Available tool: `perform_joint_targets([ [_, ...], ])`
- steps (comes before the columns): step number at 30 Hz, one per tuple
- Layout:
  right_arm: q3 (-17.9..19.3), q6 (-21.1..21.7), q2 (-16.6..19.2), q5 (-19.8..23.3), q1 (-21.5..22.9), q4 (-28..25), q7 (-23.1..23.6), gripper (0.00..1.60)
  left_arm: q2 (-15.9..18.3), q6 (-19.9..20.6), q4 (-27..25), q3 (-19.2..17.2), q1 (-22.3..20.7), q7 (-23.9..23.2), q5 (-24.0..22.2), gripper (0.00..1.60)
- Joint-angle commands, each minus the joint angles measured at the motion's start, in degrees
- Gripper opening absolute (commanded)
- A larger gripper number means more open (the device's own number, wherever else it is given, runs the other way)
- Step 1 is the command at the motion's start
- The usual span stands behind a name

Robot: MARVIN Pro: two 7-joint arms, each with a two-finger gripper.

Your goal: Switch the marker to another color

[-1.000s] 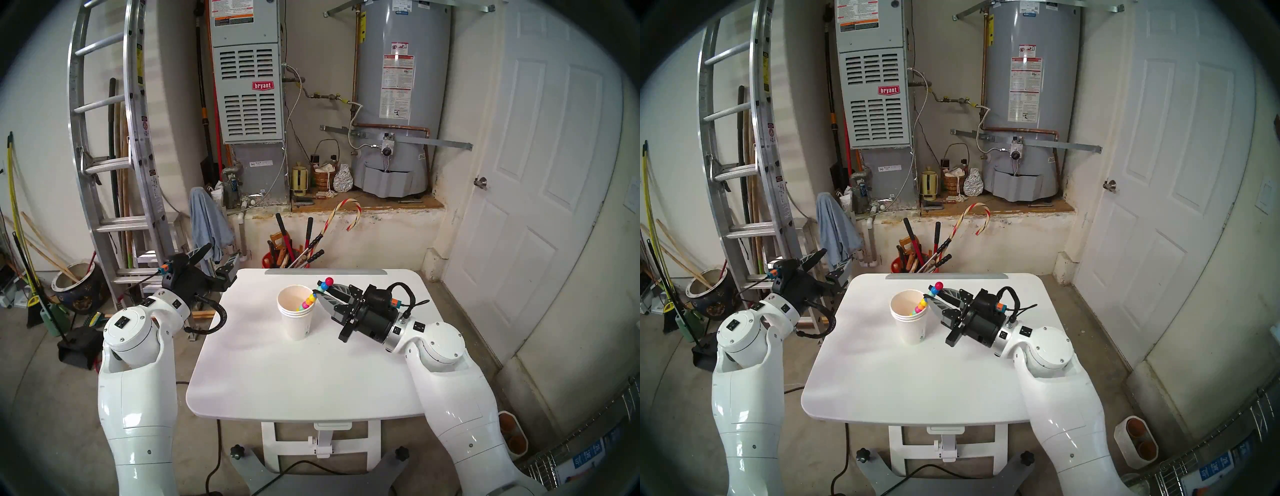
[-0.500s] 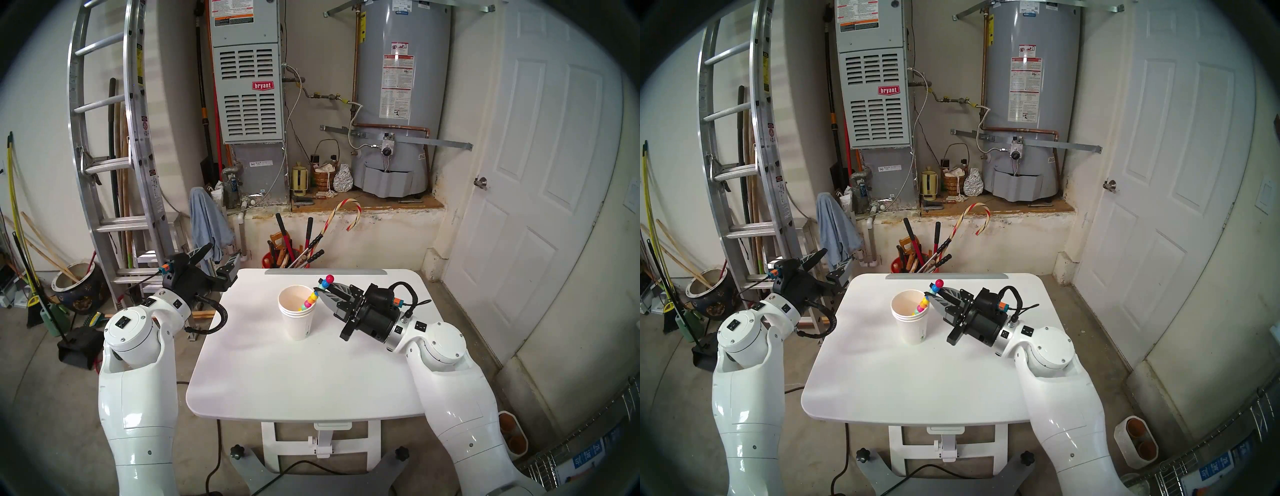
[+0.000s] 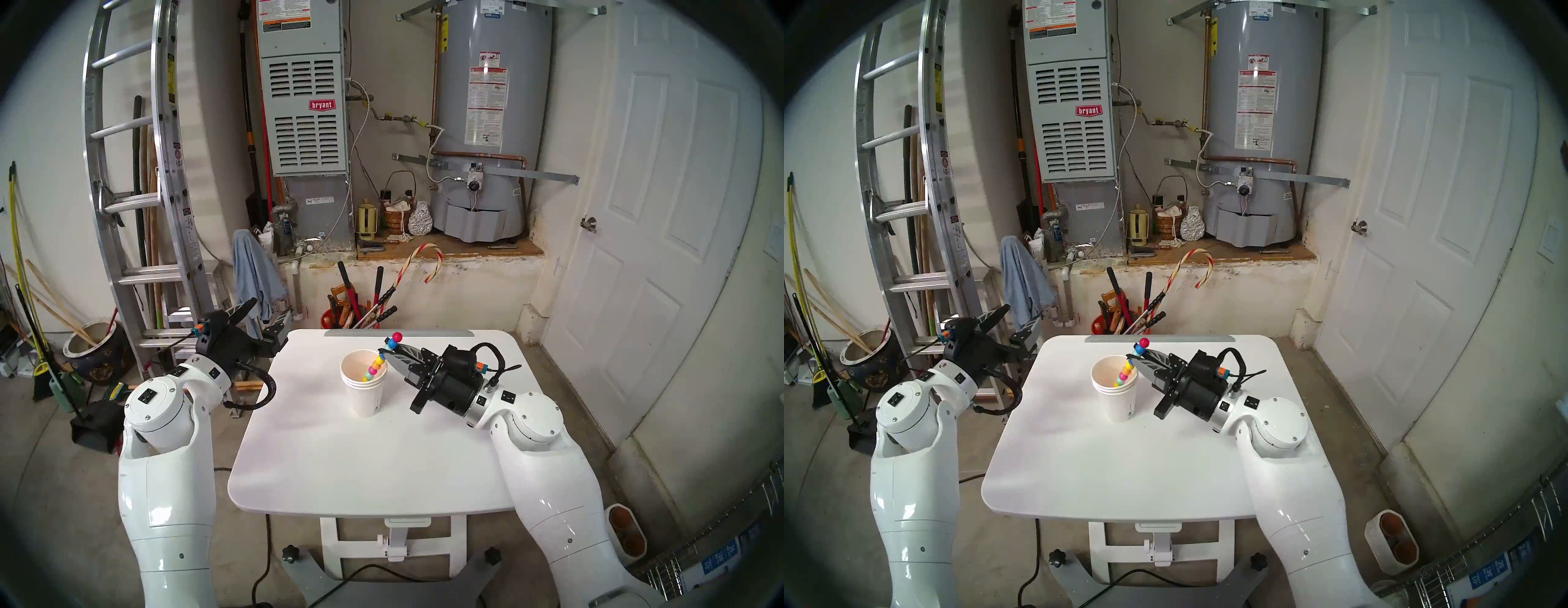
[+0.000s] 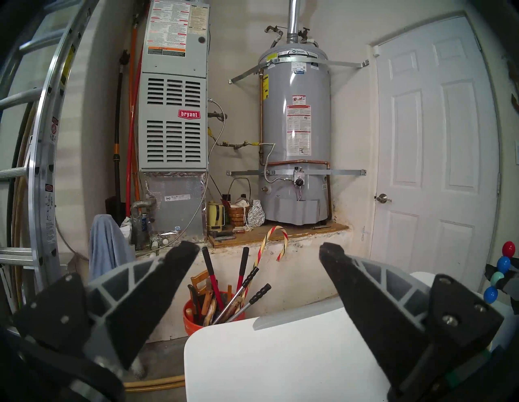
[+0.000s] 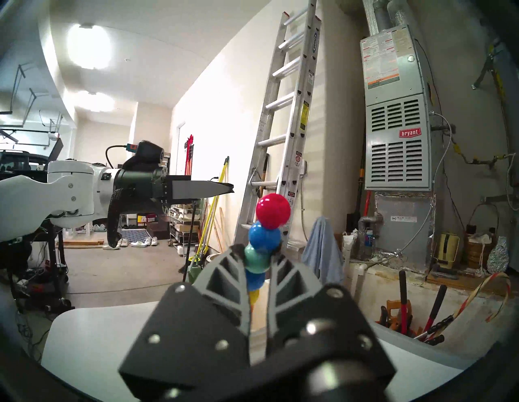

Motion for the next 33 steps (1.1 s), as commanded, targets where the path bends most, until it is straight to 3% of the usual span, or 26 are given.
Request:
perform_joint_targets([
  [1, 0.1, -0.73, -1.19, 0.68, 3.6, -0.89, -0.12, 0.0, 0.18, -0.29, -1.43, -0.11, 0.03, -0.26, -0.11, 1.6],
  [14, 1.18, 1.06, -1.67, 2.64, 7.53, -2.59, -0.05, 0.0, 0.14, -0.29, -1.26, 0.03, -0.27, -0.36, 0.01, 1.6],
  [16, 2.07, 2.96, -2.63, 4.91, 8.48, -2.73, 0.07, 0.0, 0.15, -0.21, -1.35, -0.02, -0.34, -0.39, -0.05, 1.6],
  [33, 7.26, 11.77, -5.69, 9.26, 17.77, -4.75, -4.34, 0.0, 0.29, 0.1, -2.78, 0.09, -2.26, -0.51, -0.55, 1.6],
])
